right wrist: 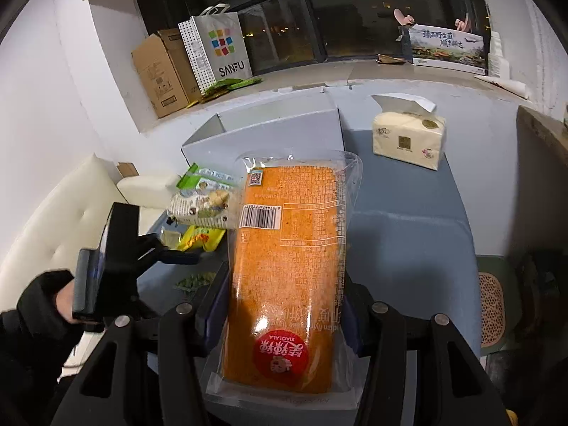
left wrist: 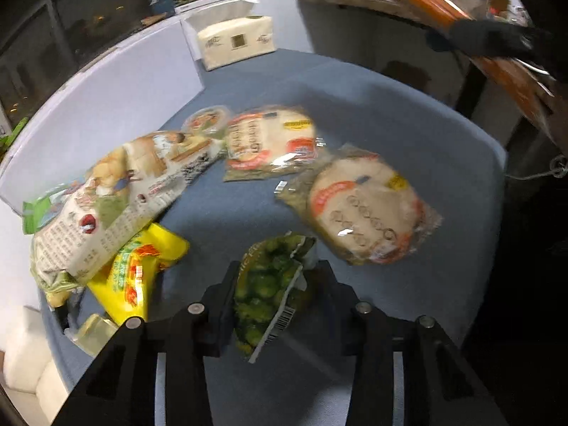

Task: Organize snacks
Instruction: 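Carry both packs into the white box and open both grippers, then move both grippers back over the remaining snacks, then grasp the round bread pack with the right gripper while the left grasps the lidded cup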

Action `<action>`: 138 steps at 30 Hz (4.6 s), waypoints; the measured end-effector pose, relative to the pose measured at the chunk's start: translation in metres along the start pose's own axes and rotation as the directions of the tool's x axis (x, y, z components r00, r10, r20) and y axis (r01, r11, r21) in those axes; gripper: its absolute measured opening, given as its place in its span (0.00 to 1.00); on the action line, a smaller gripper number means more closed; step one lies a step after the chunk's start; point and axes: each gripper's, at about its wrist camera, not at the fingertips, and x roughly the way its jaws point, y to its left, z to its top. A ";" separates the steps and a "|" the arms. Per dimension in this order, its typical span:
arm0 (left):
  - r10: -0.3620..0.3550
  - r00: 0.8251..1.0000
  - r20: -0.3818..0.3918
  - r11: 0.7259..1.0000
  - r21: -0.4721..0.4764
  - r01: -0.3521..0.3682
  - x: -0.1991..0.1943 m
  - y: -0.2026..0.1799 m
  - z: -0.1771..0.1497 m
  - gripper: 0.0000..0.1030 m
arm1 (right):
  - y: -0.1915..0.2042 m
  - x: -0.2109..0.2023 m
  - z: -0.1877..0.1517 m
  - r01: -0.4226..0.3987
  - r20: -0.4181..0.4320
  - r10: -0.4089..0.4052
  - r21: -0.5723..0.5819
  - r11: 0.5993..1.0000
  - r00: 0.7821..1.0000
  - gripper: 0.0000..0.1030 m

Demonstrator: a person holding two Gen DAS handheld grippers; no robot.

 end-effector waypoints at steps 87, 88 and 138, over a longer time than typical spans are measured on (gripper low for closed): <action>0.016 0.932 0.363 0.876 -0.454 0.162 -0.134 0.055 -0.037 1.00 | 0.033 0.073 -0.030 0.033 -0.226 -0.044 -0.054 0.998 0.973 1.00; 0.019 0.933 0.359 0.876 -0.456 0.158 -0.133 0.056 -0.039 1.00 | 0.036 0.078 -0.031 0.033 -0.241 -0.049 -0.070 0.997 0.969 1.00; 0.015 0.967 0.255 0.908 -0.408 0.093 -0.079 0.124 -0.083 0.47 | 0.055 0.045 -0.009 -0.038 -0.096 0.029 -0.094 0.995 0.995 0.80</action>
